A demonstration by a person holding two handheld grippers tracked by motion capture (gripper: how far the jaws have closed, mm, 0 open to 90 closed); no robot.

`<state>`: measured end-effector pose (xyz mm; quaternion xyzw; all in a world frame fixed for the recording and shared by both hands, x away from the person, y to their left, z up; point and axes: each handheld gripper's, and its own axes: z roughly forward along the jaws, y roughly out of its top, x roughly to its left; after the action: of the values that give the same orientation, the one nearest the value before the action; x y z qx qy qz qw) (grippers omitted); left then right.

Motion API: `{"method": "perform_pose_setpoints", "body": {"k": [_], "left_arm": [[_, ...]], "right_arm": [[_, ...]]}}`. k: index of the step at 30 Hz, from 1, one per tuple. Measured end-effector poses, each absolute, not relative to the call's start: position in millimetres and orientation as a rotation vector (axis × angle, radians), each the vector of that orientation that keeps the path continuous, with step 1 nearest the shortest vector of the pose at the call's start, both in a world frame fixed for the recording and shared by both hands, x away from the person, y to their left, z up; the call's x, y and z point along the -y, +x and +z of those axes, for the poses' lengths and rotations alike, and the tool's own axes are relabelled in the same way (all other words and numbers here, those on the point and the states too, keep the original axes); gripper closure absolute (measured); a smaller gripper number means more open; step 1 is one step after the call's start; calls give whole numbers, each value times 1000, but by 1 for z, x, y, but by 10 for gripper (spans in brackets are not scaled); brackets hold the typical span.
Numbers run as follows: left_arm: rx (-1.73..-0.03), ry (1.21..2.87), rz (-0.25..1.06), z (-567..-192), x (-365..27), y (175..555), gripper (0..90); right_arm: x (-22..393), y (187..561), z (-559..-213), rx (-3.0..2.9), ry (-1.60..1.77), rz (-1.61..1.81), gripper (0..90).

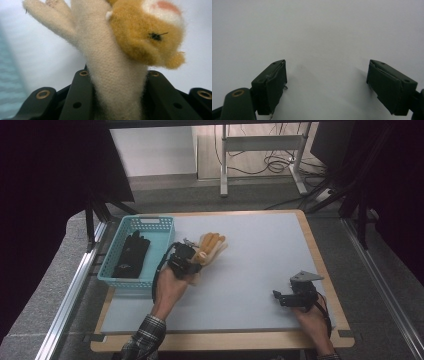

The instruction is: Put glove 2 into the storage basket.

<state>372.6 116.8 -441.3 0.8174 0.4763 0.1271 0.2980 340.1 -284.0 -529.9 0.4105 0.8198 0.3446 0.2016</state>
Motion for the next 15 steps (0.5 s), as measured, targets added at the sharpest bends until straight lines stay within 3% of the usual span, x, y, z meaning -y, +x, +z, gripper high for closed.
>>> {"method": "perform_pose_setpoints", "body": {"k": [15], "left_arm": [[-1602, 2018, 513, -413, -233, 392, 707]], "right_arm": [[284, 340, -530, -2289, 1149, 963, 162]]}}
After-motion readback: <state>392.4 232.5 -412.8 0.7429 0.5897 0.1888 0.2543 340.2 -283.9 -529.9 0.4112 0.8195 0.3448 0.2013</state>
